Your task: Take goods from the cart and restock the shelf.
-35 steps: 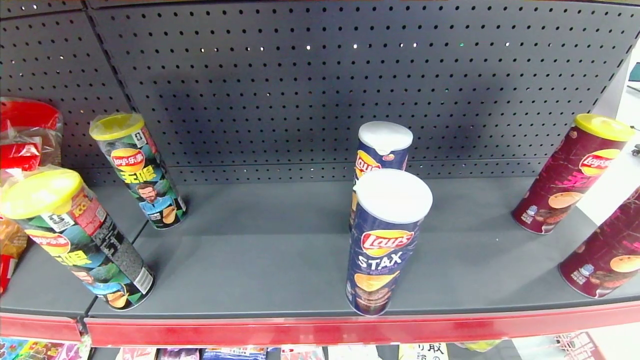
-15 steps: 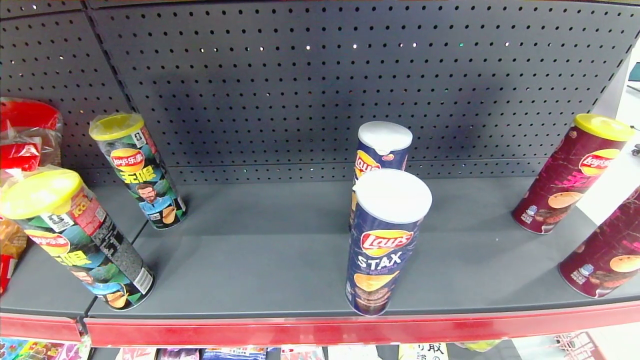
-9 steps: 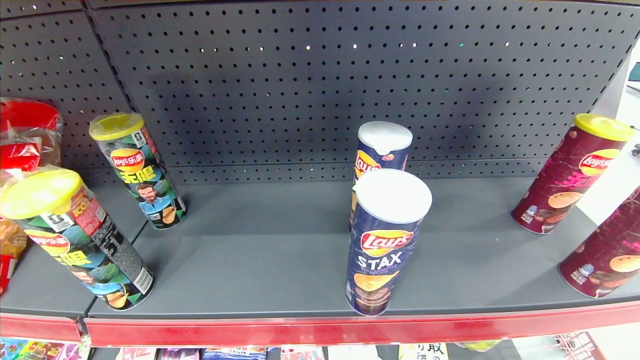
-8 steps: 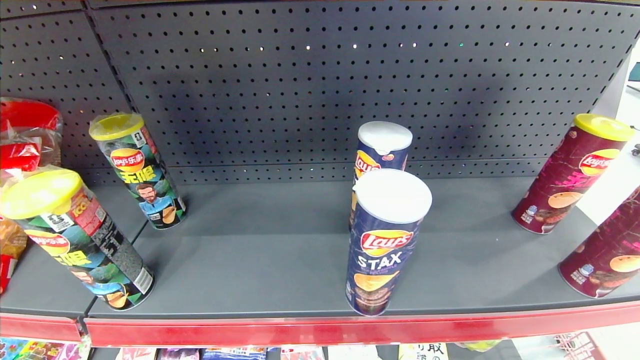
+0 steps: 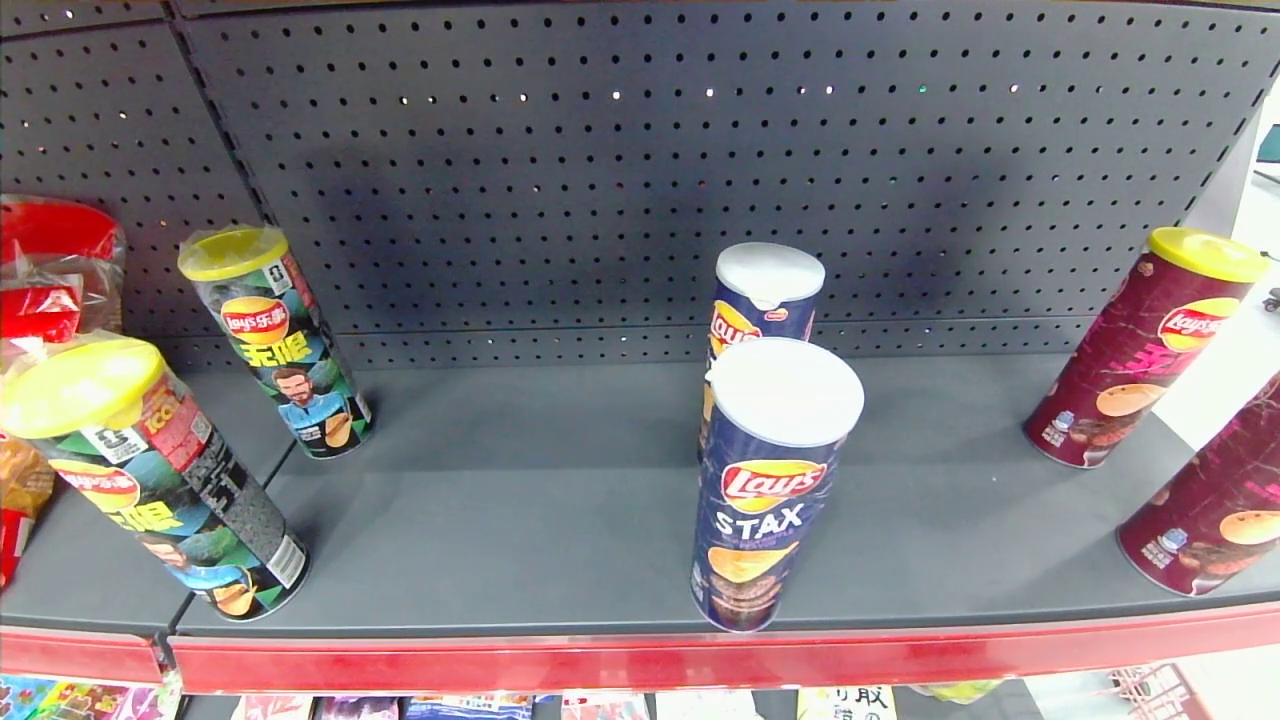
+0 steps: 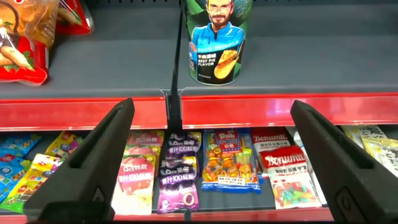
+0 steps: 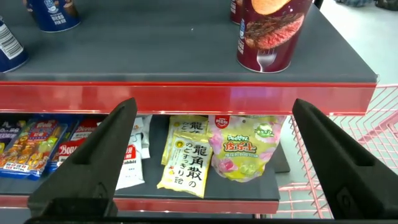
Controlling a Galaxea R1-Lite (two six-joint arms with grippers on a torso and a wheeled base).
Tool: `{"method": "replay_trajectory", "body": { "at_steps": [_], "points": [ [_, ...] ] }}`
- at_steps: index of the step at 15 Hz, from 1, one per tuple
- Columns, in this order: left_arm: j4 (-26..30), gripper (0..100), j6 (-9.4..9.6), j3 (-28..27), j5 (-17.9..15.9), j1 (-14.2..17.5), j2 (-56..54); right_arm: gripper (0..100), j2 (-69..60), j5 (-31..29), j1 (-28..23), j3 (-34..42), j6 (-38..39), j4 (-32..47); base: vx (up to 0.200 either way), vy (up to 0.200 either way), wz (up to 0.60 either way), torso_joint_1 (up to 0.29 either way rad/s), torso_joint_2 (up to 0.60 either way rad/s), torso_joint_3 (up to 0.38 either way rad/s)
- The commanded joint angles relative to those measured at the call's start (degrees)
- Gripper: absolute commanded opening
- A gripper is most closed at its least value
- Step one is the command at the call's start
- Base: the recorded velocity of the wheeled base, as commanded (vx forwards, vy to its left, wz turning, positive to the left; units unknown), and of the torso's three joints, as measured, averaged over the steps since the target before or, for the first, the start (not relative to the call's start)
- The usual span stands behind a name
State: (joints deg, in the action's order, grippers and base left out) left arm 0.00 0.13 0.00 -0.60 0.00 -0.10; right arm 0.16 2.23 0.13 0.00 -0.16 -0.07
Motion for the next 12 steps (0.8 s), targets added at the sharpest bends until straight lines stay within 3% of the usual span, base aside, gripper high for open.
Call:
{"method": "replay_trajectory", "body": {
  "at_steps": [1, 11, 12],
  "points": [
    [0.0, 100, 0.13, 0.0, 0.0, 0.0, 0.1, 100, -0.1, 0.0, 0.0, 0.0, 0.0, 0.0, 0.0, 0.0, 0.0, 0.0, 0.0, 0.0],
    [0.0, 100, -0.22, 0.0, 0.0, 0.0, 0.1, 100, -0.1, -0.3, 0.0, 0.0, -0.1, 0.0, 0.0, 0.0, 0.0, 0.0, 0.0, 0.0],
    [0.0, 100, -0.22, 0.0, 0.1, 0.0, 0.1, 100, -0.1, -0.3, 0.0, 0.0, -0.1, 0.0, -0.2, 0.0, 0.0, -0.002, 0.0, 0.002]
  ]
}}
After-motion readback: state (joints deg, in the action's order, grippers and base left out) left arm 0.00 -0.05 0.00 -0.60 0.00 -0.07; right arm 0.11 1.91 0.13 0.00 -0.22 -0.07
